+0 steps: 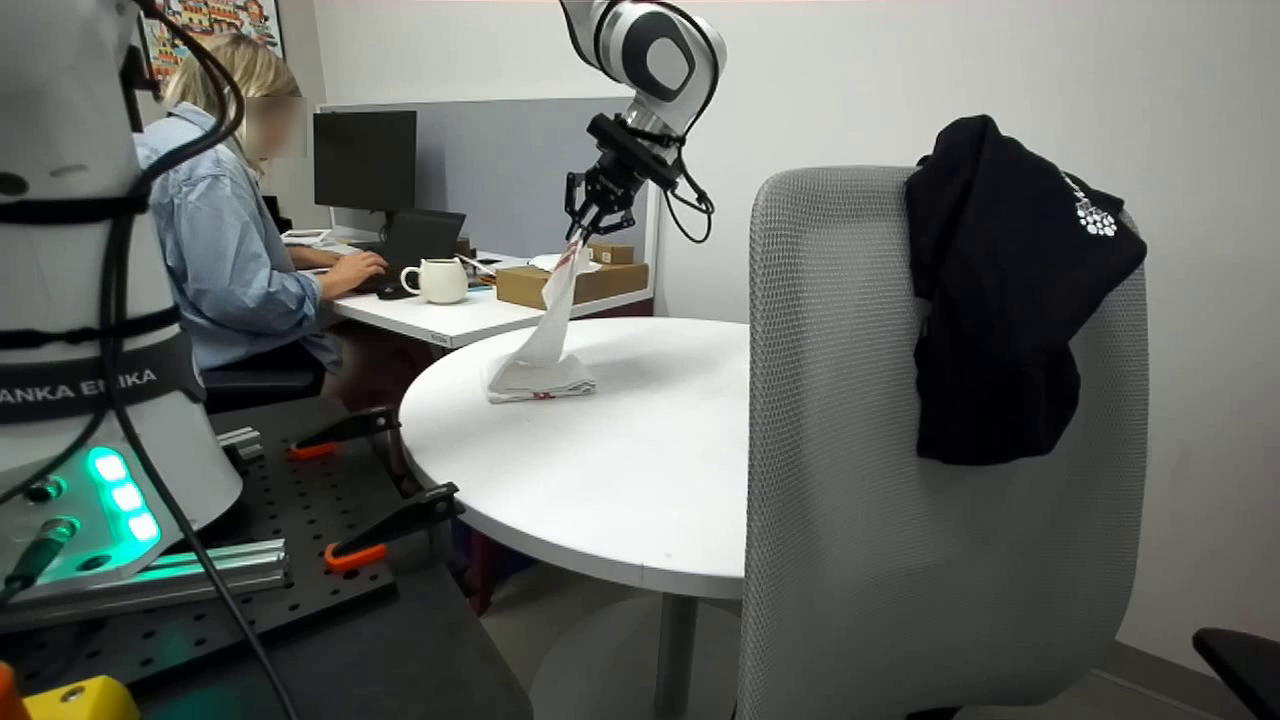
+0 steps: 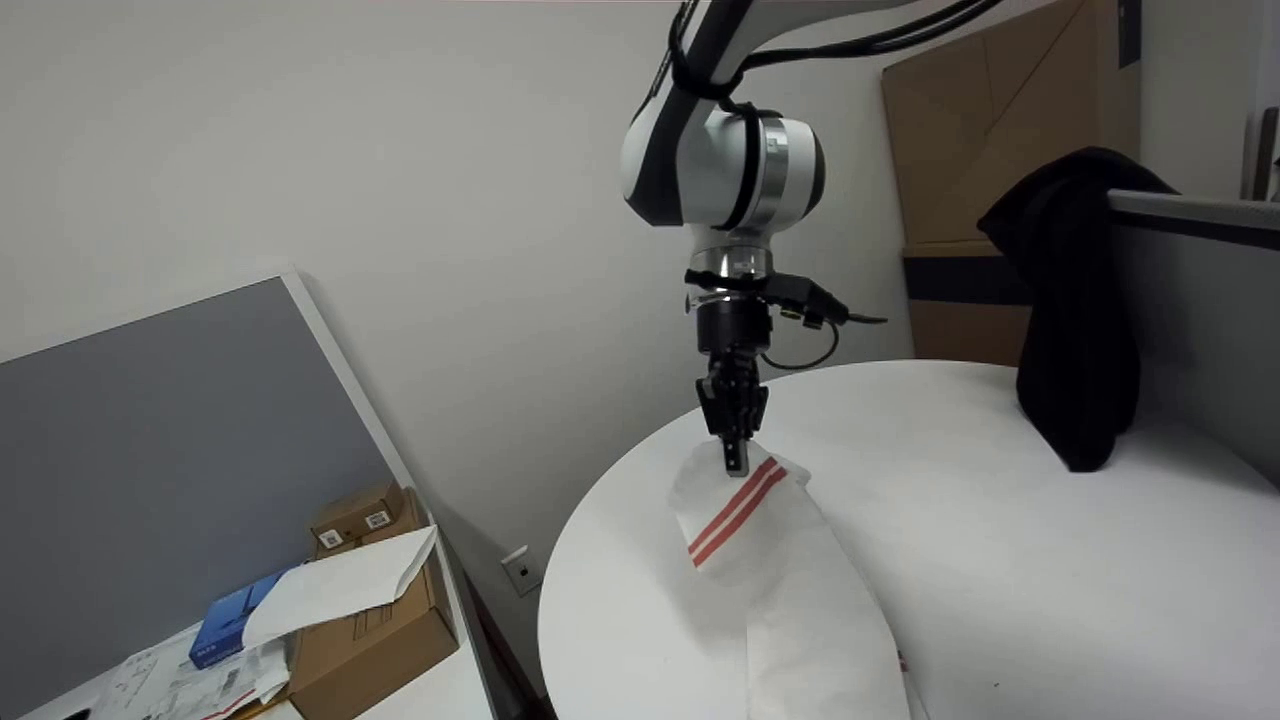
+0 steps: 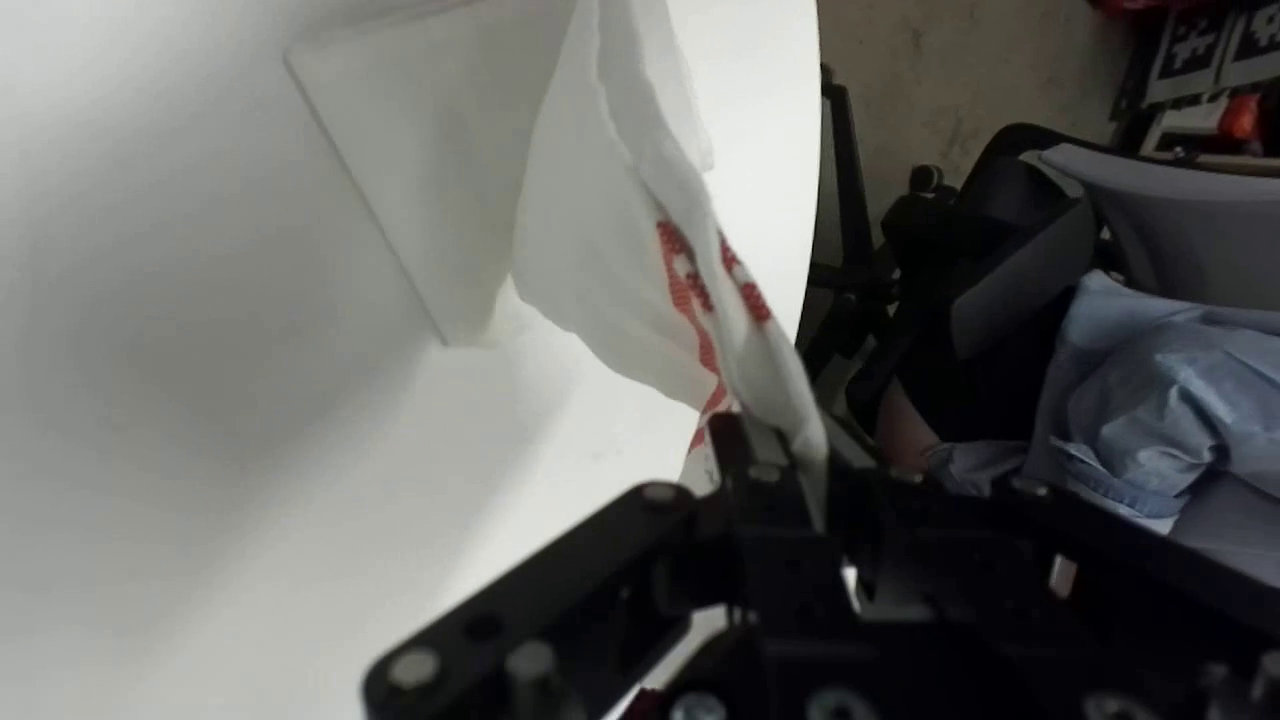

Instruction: Fold the cloth on the table.

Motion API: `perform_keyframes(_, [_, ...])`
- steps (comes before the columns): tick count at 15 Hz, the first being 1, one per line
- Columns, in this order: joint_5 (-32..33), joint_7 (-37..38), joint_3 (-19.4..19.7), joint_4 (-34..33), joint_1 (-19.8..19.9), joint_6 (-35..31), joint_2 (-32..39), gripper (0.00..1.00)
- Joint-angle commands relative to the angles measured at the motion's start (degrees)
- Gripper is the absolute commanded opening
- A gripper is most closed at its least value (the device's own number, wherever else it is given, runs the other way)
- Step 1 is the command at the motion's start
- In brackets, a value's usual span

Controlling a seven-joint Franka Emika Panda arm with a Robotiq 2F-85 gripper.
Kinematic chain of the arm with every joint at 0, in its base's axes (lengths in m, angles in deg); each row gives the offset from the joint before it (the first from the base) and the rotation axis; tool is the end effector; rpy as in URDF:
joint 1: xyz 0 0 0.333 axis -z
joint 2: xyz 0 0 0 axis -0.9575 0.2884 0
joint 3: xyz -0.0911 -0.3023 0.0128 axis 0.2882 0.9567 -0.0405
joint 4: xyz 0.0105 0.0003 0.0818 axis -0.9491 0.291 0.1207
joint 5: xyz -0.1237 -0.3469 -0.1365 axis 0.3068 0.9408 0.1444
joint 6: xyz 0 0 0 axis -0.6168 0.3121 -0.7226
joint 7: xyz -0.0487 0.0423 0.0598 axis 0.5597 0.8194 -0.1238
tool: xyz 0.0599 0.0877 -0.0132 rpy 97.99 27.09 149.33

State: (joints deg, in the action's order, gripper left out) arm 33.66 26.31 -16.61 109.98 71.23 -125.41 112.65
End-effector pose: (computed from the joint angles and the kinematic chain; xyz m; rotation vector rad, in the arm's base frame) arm 0.6017 0.1458 0.3149 -2.4156 -1.0625 0.3201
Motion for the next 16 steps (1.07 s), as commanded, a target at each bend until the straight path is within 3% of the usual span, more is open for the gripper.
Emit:
perform_keyframes(1, [0.5, -2.8, -1.5, -5.4, -0.1, 0.3, 0.9, 0.02])
perform_keyframes(10, [0.8, -6.4, -2.4, -5.5, -0.6, 0.4, 1.7, 0.02])
perform_keyframes(16, [3.1, -5.6, -1.2, -9.8, -0.4, 1.3, 10.5, 0.02])
